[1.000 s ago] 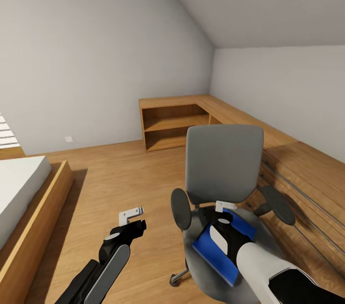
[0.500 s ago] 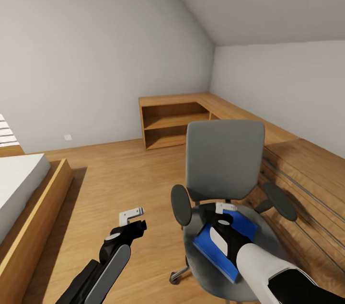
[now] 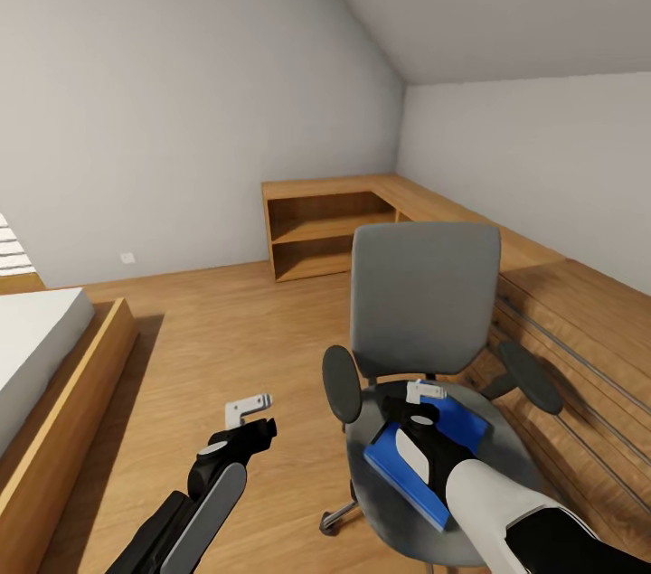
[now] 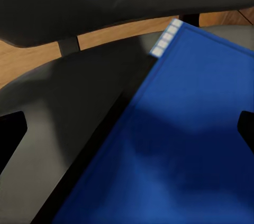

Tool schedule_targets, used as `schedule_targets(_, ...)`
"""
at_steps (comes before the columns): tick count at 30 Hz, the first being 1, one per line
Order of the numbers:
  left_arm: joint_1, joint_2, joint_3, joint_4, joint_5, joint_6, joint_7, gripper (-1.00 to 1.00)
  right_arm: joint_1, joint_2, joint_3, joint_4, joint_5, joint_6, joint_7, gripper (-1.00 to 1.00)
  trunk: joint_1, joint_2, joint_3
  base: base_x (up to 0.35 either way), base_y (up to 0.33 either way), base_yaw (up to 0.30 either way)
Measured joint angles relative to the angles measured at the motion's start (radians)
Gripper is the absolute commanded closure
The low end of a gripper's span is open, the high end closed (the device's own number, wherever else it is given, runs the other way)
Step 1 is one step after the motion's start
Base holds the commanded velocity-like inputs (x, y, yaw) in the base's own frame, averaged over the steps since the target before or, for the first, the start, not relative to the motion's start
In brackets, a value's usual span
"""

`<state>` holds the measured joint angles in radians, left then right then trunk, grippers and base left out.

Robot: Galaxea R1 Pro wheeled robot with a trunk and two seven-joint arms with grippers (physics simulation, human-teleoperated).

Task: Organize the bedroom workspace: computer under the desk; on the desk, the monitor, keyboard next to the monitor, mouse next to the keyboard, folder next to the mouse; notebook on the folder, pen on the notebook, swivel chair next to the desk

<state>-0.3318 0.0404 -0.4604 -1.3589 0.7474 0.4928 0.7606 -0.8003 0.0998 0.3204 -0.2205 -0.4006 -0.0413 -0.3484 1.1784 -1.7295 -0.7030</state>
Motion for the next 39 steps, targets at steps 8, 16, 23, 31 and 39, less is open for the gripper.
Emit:
schedule_targets(8, 0.0, 0.0, 0.001, 0.001, 0.001, 0.001, -0.001, -1.0, 0.0, 0.0, 0.0, 0.0, 0.0, 0.001, 0.0, -1.0, 0.031, -0.056, -0.025, 0.0, 0.0, 0.0)
schedule_targets(16, 0.0, 0.0, 0.002, 0.001, 0.001, 0.001, 0.001, -1.0, 0.0, -0.001, 0.0, 0.0, 0.024, 0.001, -0.001, -1.0, 0.031, -0.056, -0.025, 0.0, 0.0, 0.0)
schedule_targets(23, 0.0, 0.0, 0.002, 0.001, 0.0, 0.0, 0.003, -1.0, 0.0, -0.001, 0.0, 0.001, 0.028, 0.001, -0.004, -1.0, 0.054, -0.098, -0.044, 0.0, 0.0, 0.0)
schedule_targets(31, 0.0, 0.0, 0.003, 0.001, 0.0, 0.0, 0.004, -1.0, 0.0, -0.002, 0.0, 0.001, 0.029, 0.001, -0.006, -1.0, 0.084, -0.154, -0.069, 0.0, 0.0, 0.0)
schedule_targets(39, 0.0, 0.0, 0.001, 0.001, 0.001, 0.0, 0.003, -1.0, 0.0, -0.002, 0.0, 0.001, 0.029, 0.001, -0.006, -1.0, 0.084, -0.154, -0.069, 0.0, 0.0, 0.0)
